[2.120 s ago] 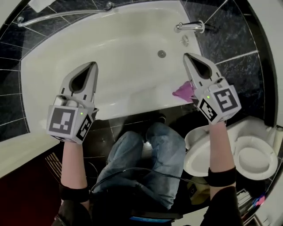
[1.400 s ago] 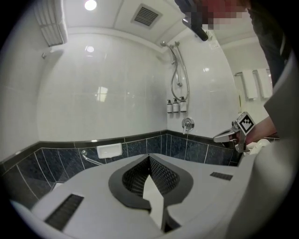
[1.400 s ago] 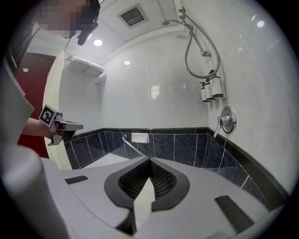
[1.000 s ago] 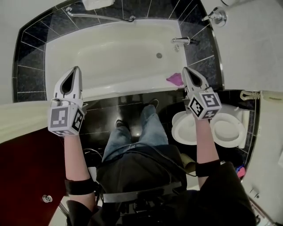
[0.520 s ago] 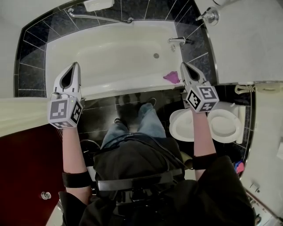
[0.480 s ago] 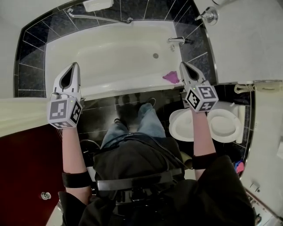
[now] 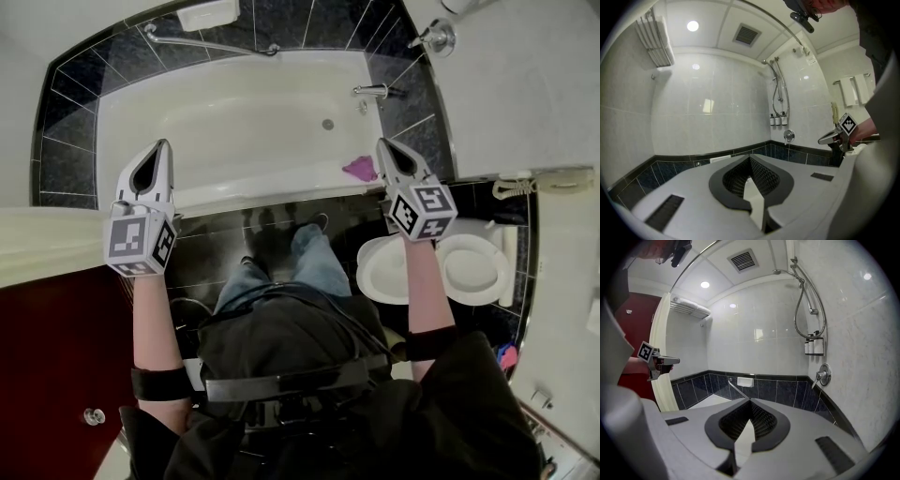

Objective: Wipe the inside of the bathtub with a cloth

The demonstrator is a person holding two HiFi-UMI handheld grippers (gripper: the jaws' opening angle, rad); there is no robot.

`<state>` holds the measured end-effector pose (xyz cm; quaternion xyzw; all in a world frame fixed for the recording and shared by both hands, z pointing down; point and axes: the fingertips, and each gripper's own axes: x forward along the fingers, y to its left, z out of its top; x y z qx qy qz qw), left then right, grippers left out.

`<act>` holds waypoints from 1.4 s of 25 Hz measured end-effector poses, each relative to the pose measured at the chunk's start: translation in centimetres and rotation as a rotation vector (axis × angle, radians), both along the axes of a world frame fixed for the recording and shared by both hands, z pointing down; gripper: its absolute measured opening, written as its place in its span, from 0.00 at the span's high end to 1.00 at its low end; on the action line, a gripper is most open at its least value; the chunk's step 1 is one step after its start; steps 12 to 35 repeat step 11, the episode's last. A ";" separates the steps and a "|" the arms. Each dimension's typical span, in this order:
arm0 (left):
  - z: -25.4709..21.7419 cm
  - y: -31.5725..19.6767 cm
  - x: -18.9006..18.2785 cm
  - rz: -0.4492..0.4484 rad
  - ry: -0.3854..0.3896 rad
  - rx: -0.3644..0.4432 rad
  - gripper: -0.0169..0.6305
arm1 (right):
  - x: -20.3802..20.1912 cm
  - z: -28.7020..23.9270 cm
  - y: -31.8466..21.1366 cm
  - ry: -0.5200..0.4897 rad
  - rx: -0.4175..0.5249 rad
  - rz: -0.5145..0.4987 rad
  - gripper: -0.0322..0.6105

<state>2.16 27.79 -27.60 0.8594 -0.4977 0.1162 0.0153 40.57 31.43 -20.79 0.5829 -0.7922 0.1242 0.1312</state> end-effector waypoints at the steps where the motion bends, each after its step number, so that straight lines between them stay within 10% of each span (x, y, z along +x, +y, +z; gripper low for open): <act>1: 0.1 0.1 0.1 0.004 0.000 -0.002 0.98 | 0.0 0.0 0.1 0.003 -0.001 0.000 0.93; 35: -0.6 0.8 0.3 0.021 0.001 0.006 0.98 | 0.4 0.2 0.8 0.002 -0.009 0.006 0.93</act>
